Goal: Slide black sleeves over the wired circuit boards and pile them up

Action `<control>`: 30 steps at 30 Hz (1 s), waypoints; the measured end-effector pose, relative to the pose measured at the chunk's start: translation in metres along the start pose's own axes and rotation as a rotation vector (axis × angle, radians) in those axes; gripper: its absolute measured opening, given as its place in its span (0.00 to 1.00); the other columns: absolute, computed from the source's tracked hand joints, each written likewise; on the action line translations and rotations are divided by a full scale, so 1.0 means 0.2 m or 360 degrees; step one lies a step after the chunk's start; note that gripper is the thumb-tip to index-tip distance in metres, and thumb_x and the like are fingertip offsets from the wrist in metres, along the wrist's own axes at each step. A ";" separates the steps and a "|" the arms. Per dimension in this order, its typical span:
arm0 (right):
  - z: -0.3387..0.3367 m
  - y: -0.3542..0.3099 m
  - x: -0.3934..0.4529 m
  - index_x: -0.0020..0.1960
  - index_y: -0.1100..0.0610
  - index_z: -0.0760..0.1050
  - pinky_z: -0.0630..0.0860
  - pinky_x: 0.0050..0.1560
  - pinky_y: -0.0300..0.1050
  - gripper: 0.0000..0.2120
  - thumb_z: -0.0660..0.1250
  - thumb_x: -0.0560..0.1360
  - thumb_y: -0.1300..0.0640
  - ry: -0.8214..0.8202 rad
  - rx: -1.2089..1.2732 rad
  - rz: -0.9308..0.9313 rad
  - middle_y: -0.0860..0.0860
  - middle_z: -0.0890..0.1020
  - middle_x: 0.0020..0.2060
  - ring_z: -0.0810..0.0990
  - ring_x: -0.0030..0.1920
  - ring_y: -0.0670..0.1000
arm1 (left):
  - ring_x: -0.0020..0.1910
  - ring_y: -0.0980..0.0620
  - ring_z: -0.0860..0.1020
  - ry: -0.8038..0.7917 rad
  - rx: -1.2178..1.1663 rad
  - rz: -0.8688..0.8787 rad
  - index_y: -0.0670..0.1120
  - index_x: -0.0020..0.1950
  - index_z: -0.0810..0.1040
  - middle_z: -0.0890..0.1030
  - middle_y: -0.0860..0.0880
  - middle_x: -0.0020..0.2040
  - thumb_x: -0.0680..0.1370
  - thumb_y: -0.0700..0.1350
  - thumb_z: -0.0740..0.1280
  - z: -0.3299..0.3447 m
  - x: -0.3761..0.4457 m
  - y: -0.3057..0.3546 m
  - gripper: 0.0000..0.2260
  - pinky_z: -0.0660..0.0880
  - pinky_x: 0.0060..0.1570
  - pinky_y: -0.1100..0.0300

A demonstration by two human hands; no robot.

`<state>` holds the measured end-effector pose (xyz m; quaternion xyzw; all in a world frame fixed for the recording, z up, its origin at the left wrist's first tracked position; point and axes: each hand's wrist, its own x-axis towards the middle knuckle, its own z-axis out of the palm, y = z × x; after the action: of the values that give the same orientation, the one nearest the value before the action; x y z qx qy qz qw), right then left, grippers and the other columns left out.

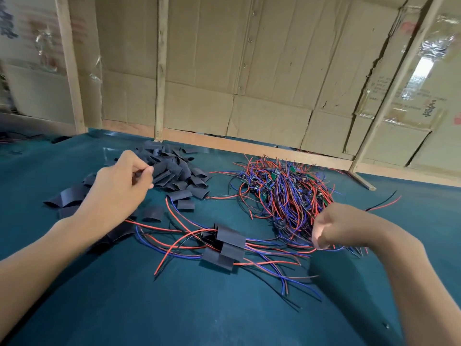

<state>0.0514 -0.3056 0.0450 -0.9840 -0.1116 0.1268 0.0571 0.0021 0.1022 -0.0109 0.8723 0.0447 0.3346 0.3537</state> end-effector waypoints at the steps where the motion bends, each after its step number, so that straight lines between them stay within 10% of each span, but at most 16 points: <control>1: 0.00 0.00 0.00 0.41 0.53 0.85 0.80 0.46 0.45 0.08 0.70 0.69 0.62 0.0052 -0.0107 0.0075 0.49 0.86 0.39 0.84 0.44 0.48 | 0.45 0.58 0.81 -0.0008 -0.0013 -0.0035 0.54 0.46 0.71 0.84 0.54 0.40 0.79 0.51 0.65 0.01 0.00 0.00 0.05 0.72 0.46 0.58; 6: 0.04 -0.14 0.03 0.40 0.50 0.83 0.73 0.38 0.37 0.09 0.65 0.71 0.59 0.0922 0.0232 -0.0074 0.41 0.82 0.33 0.80 0.38 0.47 | 0.48 0.55 0.81 -0.0005 -0.0008 -0.0001 0.54 0.45 0.72 0.83 0.57 0.50 0.76 0.51 0.70 0.03 -0.01 0.01 0.07 0.72 0.53 0.59; 13: 0.18 -0.22 0.13 0.44 0.55 0.83 0.81 0.49 0.49 0.15 0.69 0.75 0.43 0.0624 0.0024 0.0003 0.52 0.85 0.37 0.83 0.44 0.57 | 0.56 0.53 0.80 -0.0010 0.0041 0.0119 0.57 0.62 0.73 0.81 0.55 0.56 0.76 0.50 0.70 0.03 -0.01 0.00 0.15 0.69 0.61 0.60; 24: 0.10 -0.24 0.04 0.37 0.47 0.82 0.77 0.41 0.44 0.07 0.73 0.72 0.47 0.1336 0.0536 -0.0124 0.38 0.81 0.28 0.82 0.37 0.46 | 0.52 0.56 0.78 0.0094 0.0084 0.0335 0.56 0.63 0.75 0.78 0.57 0.55 0.74 0.46 0.73 0.00 -0.03 0.08 0.19 0.69 0.58 0.62; 30: 0.09 -0.18 0.06 0.52 0.51 0.86 0.71 0.51 0.44 0.07 0.73 0.75 0.52 0.1513 0.0247 -0.0307 0.50 0.85 0.50 0.81 0.54 0.54 | 0.52 0.60 0.77 0.0136 0.0031 0.0333 0.57 0.62 0.75 0.77 0.60 0.54 0.74 0.48 0.72 0.00 -0.04 0.10 0.18 0.66 0.56 0.70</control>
<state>0.0509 -0.2670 0.0301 -0.9110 -0.1540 -0.3341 0.1864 -0.0079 0.0856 -0.0023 0.8606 -0.0282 0.4061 0.3062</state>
